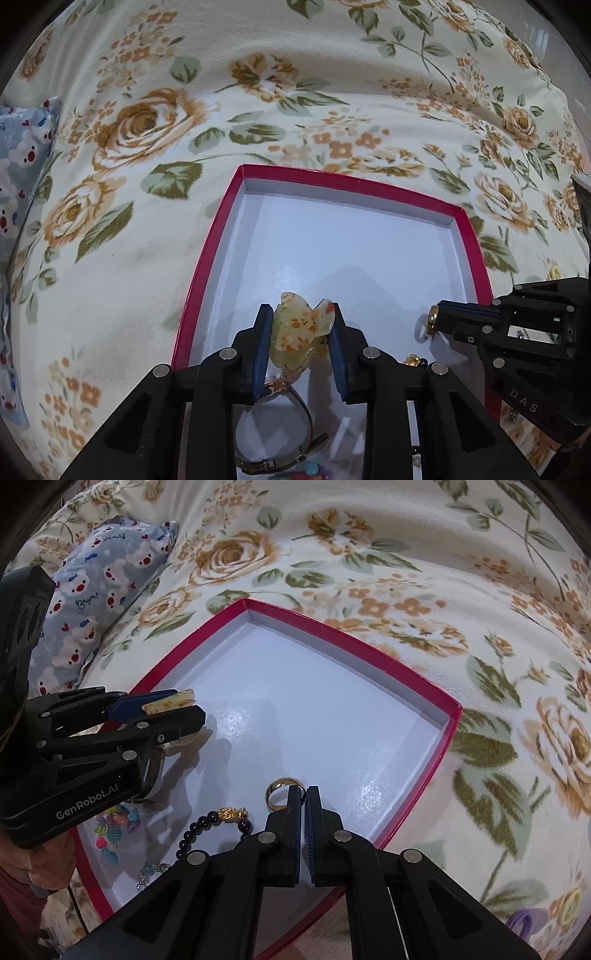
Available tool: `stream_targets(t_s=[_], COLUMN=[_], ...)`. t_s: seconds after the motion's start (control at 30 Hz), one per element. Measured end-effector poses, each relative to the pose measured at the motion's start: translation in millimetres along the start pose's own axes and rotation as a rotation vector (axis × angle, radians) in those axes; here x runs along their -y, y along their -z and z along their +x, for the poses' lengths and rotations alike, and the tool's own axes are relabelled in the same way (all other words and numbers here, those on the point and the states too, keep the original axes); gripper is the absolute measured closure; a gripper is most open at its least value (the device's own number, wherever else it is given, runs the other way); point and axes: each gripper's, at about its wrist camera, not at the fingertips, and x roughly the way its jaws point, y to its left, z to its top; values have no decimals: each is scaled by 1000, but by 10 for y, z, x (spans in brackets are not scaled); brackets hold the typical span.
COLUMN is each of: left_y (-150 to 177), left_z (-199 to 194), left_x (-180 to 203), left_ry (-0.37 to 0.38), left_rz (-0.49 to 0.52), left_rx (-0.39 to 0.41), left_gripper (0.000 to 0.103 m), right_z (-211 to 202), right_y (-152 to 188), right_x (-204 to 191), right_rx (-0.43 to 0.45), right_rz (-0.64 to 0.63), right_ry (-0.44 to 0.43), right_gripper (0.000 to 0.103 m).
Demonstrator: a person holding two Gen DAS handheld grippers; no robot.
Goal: Organize jewelry
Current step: 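Open the left tool to drop the claw clip while the right tool releases the gold ring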
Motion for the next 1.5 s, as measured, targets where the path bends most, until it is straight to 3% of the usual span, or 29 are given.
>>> stream_targets(t_s=[0.47, 1.5], left_y=[32, 34], left_z=[51, 64], left_x=[26, 10], left_ry=[2, -12], left_rz=[6, -27], left_rx=[-23, -37], left_gripper=[74, 65], right_z=[23, -14], right_y=[-17, 42], right_x=[-26, 9], right_rx=[12, 33], right_rz=[2, 31], right_ry=[-53, -80], right_gripper=[96, 95])
